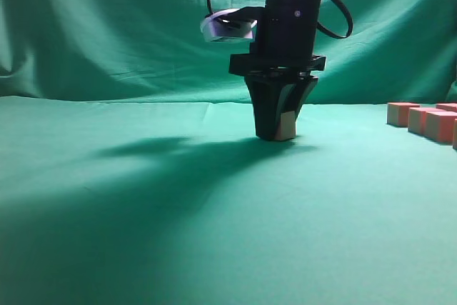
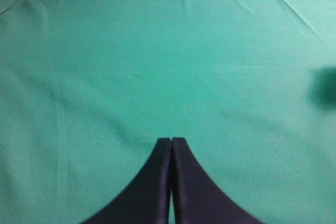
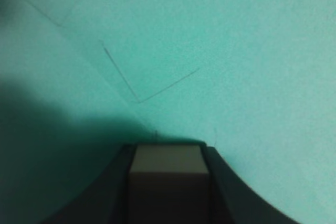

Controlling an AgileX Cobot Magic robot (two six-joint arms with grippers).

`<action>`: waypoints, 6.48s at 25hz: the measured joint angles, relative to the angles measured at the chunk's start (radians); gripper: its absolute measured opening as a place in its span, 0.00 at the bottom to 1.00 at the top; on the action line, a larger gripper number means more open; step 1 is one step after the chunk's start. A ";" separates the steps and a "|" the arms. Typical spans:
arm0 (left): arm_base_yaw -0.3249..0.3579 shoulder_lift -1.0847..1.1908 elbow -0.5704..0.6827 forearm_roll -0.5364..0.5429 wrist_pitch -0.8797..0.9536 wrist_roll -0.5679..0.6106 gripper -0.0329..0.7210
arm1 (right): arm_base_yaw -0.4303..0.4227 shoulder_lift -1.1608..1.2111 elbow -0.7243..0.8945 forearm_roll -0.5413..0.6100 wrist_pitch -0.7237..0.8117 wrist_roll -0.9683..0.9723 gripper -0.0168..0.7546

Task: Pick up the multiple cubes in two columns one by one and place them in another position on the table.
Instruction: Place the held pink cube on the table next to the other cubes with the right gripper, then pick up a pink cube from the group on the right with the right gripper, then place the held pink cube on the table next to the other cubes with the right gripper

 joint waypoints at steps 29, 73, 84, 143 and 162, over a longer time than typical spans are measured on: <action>0.000 0.000 0.000 0.000 0.000 0.000 0.04 | -0.002 -0.363 -0.096 -0.068 0.190 0.137 0.71; 0.000 0.000 0.000 0.000 0.000 0.000 0.04 | -0.527 -0.517 0.840 -0.146 -0.351 0.384 0.71; 0.000 0.000 0.000 0.000 0.000 0.000 0.04 | -0.527 -0.480 0.840 -0.137 -0.352 0.382 0.36; 0.000 0.000 0.000 0.000 0.000 0.000 0.04 | 0.088 0.135 -0.357 -0.103 0.188 -0.373 0.36; 0.000 0.000 0.000 0.000 0.000 0.000 0.04 | 0.050 0.183 -0.366 -0.002 0.187 -0.458 0.36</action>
